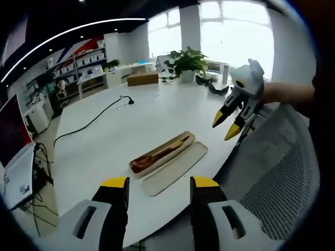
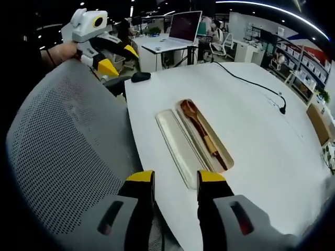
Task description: Arrange the utensils inside the cutlery case until each visible utensil rests in its matching compartment.
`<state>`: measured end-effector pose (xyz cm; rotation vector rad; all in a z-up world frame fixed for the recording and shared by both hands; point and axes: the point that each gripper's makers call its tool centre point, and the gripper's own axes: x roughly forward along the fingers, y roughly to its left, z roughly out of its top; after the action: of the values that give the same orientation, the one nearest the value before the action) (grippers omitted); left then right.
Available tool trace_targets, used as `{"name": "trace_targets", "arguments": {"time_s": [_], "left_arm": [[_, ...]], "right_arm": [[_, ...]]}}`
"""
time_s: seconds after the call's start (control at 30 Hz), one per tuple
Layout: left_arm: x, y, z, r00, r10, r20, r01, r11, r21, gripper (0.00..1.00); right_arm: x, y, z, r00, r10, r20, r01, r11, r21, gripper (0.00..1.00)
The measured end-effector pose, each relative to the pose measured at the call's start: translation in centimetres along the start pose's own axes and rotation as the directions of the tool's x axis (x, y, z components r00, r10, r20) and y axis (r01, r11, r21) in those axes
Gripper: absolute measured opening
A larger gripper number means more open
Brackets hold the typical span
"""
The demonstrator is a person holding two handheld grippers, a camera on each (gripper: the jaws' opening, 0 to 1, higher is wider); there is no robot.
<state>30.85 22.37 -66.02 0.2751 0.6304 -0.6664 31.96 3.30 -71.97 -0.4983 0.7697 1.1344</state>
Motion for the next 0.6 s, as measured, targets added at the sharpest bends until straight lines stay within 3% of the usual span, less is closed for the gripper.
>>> {"name": "trace_targets", "arguments": {"time_s": [0.13,0.23,0.3,0.43,0.5,0.57,0.6], "left_arm": [[0.6,-1.5,-0.3,0.994,-0.111,-0.018,0.111,0.994,-0.012,0.47],[1.1,-1.3,-0.2,0.989,-0.146,-0.014,0.146,0.989,-0.001,0.48],[1.3,-1.1,0.0,0.987,-0.162,-0.006,0.162,0.987,0.017,0.48],[2.4,-0.4,-1.3,0.978,-0.195,-0.073,0.201,0.975,0.090,0.49],[3.2,-0.2,-1.9,0.971,-0.225,-0.084,0.231,0.971,0.065,0.49],[3.7,-0.7,-2.7,0.954,-0.280,-0.108,0.279,0.960,-0.027,0.51],[4.2,-0.3,-2.9,0.955,-0.275,-0.114,0.276,0.961,-0.012,0.51]], "right_arm": [[-0.8,-0.7,0.4,1.000,0.013,0.015,-0.013,1.000,-0.001,0.28],[-1.4,-1.0,0.4,0.999,0.033,0.029,-0.032,0.999,-0.035,0.28],[-1.7,-1.1,0.4,0.998,0.053,0.021,-0.050,0.991,-0.121,0.28],[-1.5,-1.1,0.2,0.996,0.085,0.007,-0.084,0.990,-0.110,0.30],[-1.0,-1.3,0.0,0.996,0.088,-0.008,-0.089,0.988,-0.124,0.31],[-0.5,-1.4,-0.4,0.996,0.091,-0.027,-0.093,0.986,-0.138,0.31],[-0.4,-1.5,-0.7,0.995,0.091,-0.041,-0.096,0.985,-0.141,0.33]]}}
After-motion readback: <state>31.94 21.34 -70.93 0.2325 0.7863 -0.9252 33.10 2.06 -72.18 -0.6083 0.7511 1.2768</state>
